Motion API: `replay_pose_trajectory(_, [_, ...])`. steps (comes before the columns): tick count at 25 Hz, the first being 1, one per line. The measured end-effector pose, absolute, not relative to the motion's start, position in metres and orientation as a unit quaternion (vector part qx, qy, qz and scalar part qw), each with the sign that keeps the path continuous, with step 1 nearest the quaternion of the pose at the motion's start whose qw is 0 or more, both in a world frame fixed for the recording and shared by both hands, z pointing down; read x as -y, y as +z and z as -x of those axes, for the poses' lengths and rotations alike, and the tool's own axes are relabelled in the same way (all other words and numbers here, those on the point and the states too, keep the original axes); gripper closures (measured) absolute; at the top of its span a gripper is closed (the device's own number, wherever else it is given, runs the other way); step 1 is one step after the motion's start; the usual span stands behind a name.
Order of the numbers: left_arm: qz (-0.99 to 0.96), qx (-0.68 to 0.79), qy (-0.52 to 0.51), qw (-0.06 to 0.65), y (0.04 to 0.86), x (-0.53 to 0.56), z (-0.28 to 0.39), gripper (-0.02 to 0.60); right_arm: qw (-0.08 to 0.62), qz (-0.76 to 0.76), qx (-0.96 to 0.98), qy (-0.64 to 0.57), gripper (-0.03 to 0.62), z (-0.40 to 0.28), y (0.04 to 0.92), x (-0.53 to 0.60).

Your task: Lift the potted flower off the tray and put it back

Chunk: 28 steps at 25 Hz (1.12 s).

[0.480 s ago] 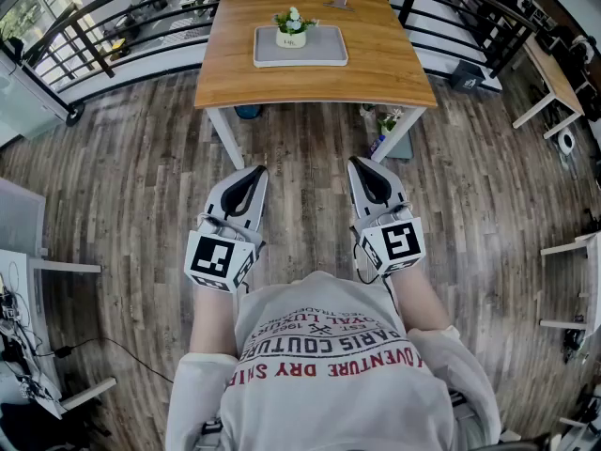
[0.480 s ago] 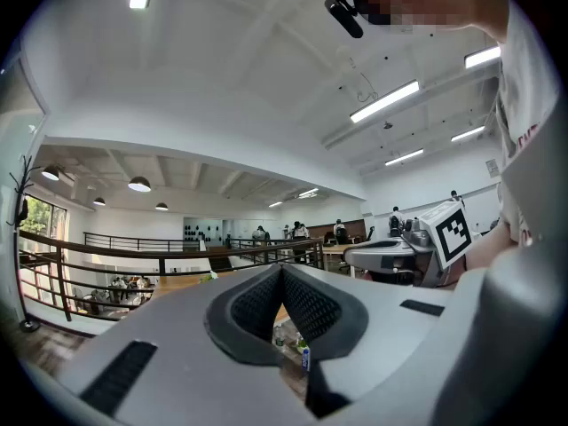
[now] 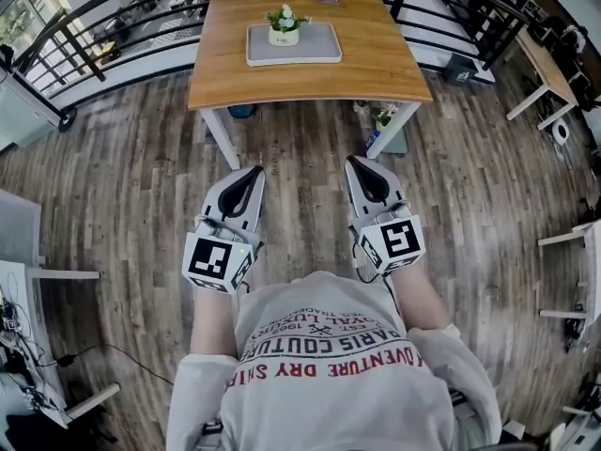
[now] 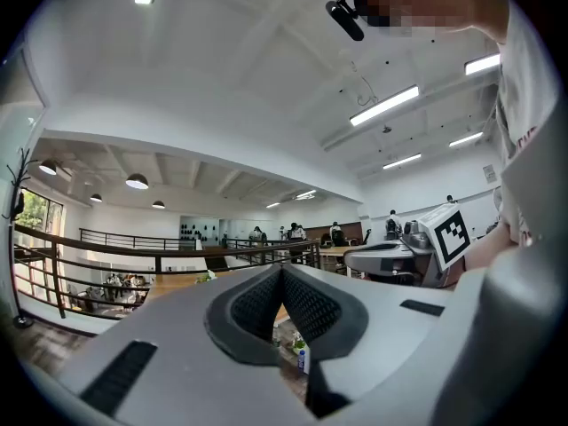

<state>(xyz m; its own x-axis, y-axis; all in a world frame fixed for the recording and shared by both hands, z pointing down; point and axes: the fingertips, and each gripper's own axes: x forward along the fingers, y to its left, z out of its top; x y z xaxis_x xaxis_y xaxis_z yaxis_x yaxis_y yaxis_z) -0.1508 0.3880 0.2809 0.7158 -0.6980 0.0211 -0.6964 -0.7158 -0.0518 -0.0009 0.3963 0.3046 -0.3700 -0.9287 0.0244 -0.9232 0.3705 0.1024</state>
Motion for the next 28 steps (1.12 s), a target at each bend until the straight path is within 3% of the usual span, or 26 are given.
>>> replay_pose_trajectory(8, [0.925, -0.378, -0.030, 0.026, 0.289, -0.381, 0.163, 0.569, 0.005, -0.557, 0.829, -0.041, 0.552, 0.013, 0.301, -0.380])
replay_pose_trajectory(9, [0.924, -0.381, -0.030, 0.024, 0.290, -0.379, 0.165, 0.569, 0.000, -0.555, 0.831, -0.046, 0.487, 0.014, 0.299, -0.378])
replay_pose_trajectory(11, [0.921, -0.389, -0.026, 0.015, 0.293, -0.374, 0.169, 0.569, 0.000, -0.553, 0.832, -0.055, 0.267, 0.016, 0.298, -0.370])
replay_pose_trajectory(14, [0.918, -0.395, -0.022, 0.005, 0.298, -0.361, 0.172, 0.569, 0.007, -0.559, 0.827, -0.064, 0.213, 0.010, 0.300, -0.351])
replay_pose_trajectory(28, [0.892, -0.450, -0.040, 0.007, 0.312, -0.218, 0.121, 0.569, 0.001, -0.502, 0.863, -0.047, 0.198, -0.041, 0.319, -0.184])
